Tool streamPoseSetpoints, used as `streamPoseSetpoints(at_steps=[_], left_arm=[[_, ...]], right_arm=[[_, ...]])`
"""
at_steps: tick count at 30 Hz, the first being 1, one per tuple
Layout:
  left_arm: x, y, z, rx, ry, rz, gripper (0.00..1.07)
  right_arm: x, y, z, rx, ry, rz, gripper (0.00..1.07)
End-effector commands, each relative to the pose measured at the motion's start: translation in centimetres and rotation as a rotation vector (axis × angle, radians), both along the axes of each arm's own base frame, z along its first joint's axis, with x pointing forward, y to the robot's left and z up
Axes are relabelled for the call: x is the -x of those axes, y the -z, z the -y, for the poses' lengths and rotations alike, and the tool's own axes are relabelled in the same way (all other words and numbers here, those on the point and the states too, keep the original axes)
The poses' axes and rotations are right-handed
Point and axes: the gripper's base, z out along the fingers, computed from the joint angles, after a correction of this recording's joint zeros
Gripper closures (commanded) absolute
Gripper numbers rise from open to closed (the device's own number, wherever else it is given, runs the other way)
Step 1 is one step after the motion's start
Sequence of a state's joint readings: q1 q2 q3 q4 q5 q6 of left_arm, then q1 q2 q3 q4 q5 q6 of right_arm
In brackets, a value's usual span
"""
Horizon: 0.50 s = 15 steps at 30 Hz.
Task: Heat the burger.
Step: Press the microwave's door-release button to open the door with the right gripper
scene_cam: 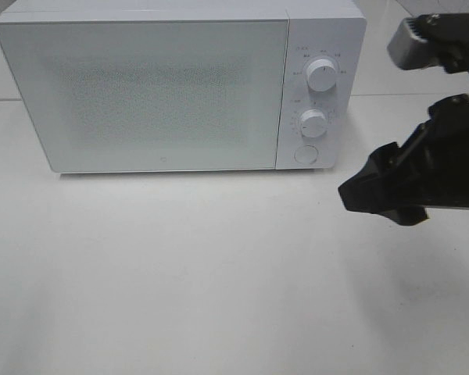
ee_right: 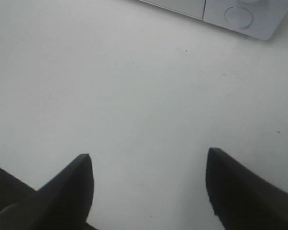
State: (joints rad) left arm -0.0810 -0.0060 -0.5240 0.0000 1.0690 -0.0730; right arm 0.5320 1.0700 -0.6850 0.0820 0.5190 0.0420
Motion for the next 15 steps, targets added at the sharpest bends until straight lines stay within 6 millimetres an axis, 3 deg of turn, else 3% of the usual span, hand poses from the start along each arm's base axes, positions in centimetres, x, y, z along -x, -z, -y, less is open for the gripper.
streamPoseSetpoints(at_steps=[1,6,7,9,11,15], left_arm=[[0.2,0.0,0.0,0.003,-0.005,0.015,0.09],[0.2,0.0,0.0,0.003,-0.005,0.015,0.09],[0.2,0.0,0.0,0.003,-0.005,0.015,0.09],[0.2,0.0,0.0,0.003,-0.005,0.015,0.09],[0.2,0.0,0.0,0.003,-0.005,0.015,0.09],[0.2,0.0,0.0,0.003,-0.005,0.015,0.09]], right_arm=[[1.1,-1.3,1.1,0.046,0.003,0.012,0.40],[3.8,-3.1,3.0,0.067,0.000,0.048,0.40],[5.1,-3.7,3.8,0.062,0.001,0.054,0.40],[5.7,-3.9,4.1,0.062,0.000,0.056,0.40],[8.1,-4.6,5.5,0.059,-0.001,0.066,0.40],[9.7,-5.1,6.4,0.048,-0.002,0.092,0.39]])
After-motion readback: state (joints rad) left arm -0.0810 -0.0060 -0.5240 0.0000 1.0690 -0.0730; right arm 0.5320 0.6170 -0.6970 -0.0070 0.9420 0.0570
